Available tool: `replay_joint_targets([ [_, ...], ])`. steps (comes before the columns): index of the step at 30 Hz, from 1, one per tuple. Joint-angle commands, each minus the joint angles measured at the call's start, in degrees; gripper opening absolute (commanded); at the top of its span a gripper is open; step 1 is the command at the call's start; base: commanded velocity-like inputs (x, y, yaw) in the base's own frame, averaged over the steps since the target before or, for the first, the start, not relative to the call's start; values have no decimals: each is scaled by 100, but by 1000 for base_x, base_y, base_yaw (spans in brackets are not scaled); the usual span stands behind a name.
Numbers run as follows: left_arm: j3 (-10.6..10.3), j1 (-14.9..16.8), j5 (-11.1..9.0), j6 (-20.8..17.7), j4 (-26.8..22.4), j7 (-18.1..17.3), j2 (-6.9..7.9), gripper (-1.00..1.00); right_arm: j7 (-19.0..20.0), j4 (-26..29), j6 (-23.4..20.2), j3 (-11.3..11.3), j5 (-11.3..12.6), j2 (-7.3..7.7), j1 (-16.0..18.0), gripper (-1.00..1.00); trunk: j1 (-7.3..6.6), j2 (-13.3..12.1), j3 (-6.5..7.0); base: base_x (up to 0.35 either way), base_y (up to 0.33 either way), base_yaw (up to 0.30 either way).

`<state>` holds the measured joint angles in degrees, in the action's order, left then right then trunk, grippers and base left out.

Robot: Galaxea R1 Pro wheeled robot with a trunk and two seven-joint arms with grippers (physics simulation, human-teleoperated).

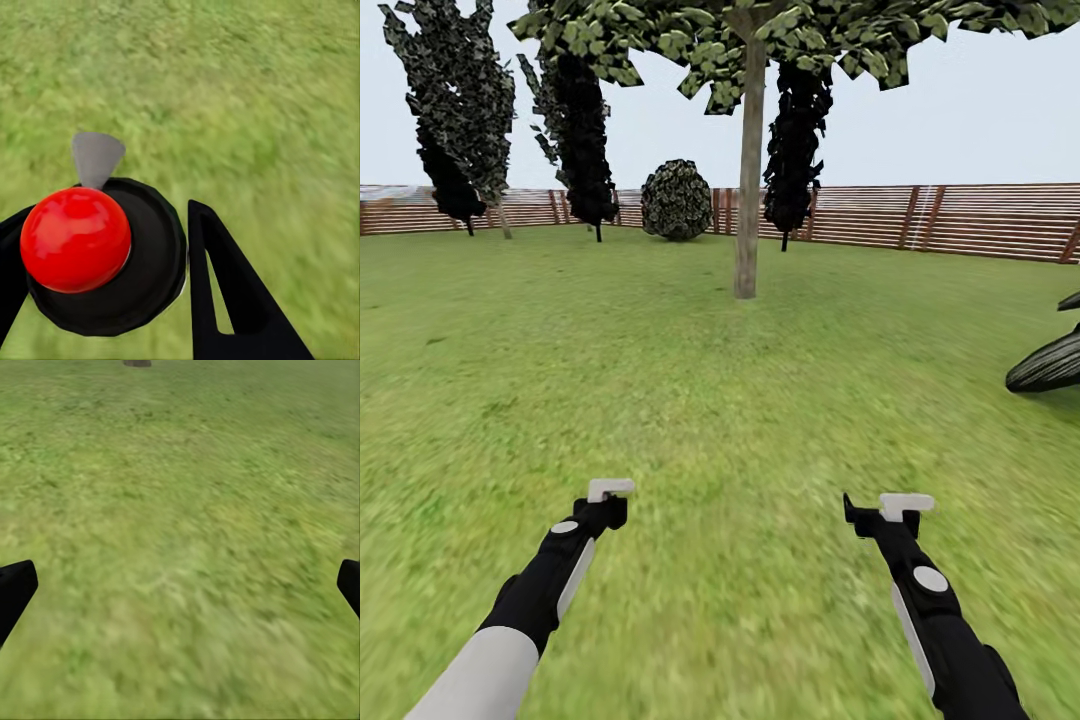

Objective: In the garden, pick up the pesticide atomizer on the floor and spray pesticide onto both trees until each tree trunk is fully covered.

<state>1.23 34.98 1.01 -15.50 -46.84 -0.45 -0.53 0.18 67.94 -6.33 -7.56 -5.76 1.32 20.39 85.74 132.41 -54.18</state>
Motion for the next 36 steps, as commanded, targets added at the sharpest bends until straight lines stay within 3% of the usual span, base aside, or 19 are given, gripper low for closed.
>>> replay_joint_targets([
  [1,0,0,2,1,0,1,0,-100,0,-2,0,0,1,0,0,100,0,0,0,340,0,0],
  [36,0,0,3,1,0,1,0,-100,0,-8,1,0,5,0,0,100,0,0,0,340,0,0],
])
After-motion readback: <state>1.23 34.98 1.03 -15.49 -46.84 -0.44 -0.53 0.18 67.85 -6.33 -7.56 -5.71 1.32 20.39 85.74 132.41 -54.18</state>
